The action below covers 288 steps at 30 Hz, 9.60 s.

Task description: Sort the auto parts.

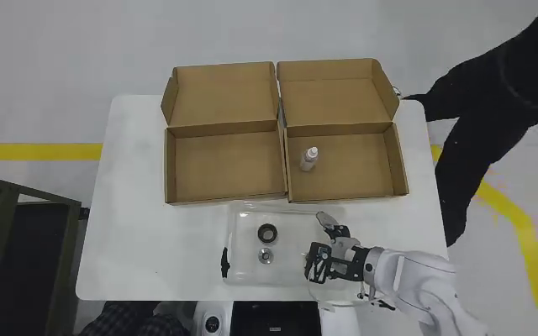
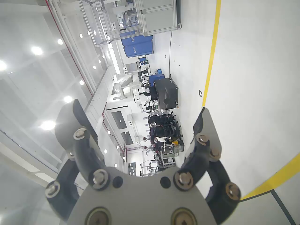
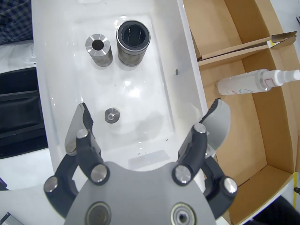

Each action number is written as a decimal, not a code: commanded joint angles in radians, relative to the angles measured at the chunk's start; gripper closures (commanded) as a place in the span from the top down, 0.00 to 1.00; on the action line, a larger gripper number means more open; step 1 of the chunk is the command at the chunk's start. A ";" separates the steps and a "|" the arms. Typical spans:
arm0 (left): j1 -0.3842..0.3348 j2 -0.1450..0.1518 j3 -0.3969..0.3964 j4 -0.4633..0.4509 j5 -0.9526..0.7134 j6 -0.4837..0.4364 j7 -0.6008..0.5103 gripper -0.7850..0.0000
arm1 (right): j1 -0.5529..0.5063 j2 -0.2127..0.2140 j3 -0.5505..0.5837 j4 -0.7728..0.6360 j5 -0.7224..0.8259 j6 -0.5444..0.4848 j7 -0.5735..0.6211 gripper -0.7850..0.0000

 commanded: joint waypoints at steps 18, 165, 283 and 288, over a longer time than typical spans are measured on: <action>0.000 0.000 0.000 0.000 0.000 0.000 0.000 1.00 | 0.017 0.010 -0.061 0.037 -0.051 -0.021 0.051 0.80; 0.000 0.000 0.000 0.000 0.000 0.000 0.000 1.00 | 0.390 0.034 -0.038 0.355 0.300 0.230 -0.027 0.00; 0.000 0.000 0.000 0.000 0.000 0.000 0.000 1.00 | 0.339 -0.031 -0.418 0.333 0.051 0.306 -0.201 0.60; 0.000 0.000 0.000 0.000 0.000 0.000 0.000 1.00 | 0.352 -0.037 -0.429 0.361 0.058 0.310 -0.199 0.58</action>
